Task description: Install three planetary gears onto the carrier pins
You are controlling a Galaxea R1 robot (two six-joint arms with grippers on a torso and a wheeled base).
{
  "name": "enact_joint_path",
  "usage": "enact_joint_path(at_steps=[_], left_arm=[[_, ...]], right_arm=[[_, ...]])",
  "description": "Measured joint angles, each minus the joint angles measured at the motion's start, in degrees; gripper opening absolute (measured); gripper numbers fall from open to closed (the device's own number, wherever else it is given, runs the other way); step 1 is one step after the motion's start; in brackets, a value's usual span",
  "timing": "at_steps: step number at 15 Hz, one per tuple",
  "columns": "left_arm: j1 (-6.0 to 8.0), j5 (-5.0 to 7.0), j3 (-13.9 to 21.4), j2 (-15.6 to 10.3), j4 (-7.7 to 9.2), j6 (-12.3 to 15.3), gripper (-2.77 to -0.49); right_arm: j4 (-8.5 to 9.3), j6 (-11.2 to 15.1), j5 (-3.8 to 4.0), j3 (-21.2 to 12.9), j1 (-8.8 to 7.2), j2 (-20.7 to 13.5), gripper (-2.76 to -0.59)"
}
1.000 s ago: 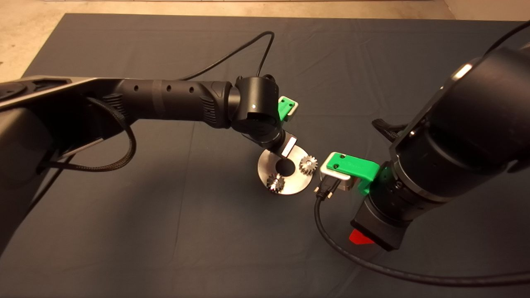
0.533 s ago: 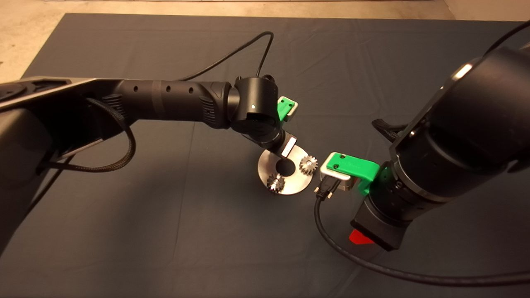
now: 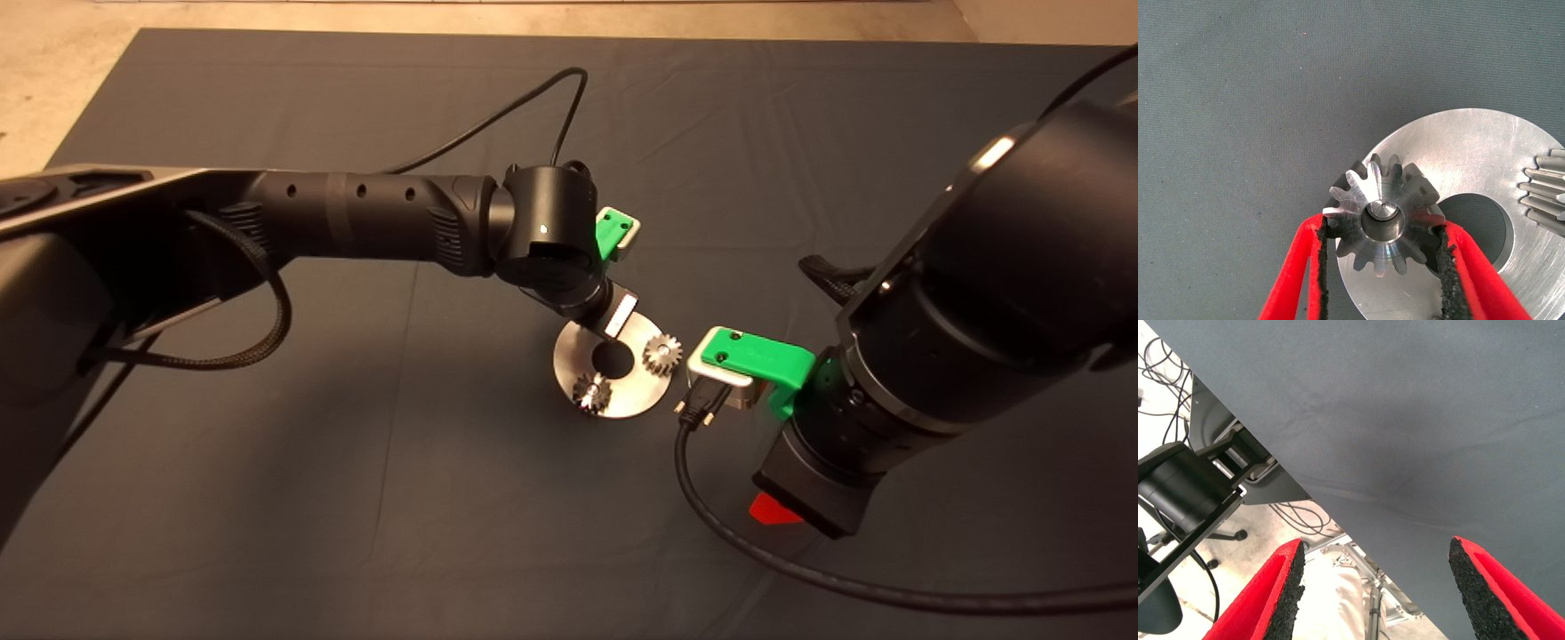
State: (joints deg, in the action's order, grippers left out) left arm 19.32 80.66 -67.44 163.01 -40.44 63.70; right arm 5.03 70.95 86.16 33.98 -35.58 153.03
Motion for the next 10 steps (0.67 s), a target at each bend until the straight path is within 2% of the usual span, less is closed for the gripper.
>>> enact_joint_path(at_steps=[3,6,9,10], left_arm=[[0.02,-0.31,0.0,0.0,-0.02,0.0,-2.29],[0.02,-0.32,0.0,0.0,-0.04,0.0,-2.09],[0.05,-0.27,0.0,0.0,0.0,0.0,-2.06],[0.05,-0.24,0.0,0.0,0.01,-0.1,-1.97]], right_arm=[[0.02,0.0,0.0,0.0,-0.2,0.0,-1.76],[0.0,0.0,0.0,0.0,-0.2,0.0,-1.76],[0.0,0.0,0.0,0.0,-0.19,0.0,-1.76],[0.01,0.0,0.0,0.0,-0.18,0.0,-1.76]])
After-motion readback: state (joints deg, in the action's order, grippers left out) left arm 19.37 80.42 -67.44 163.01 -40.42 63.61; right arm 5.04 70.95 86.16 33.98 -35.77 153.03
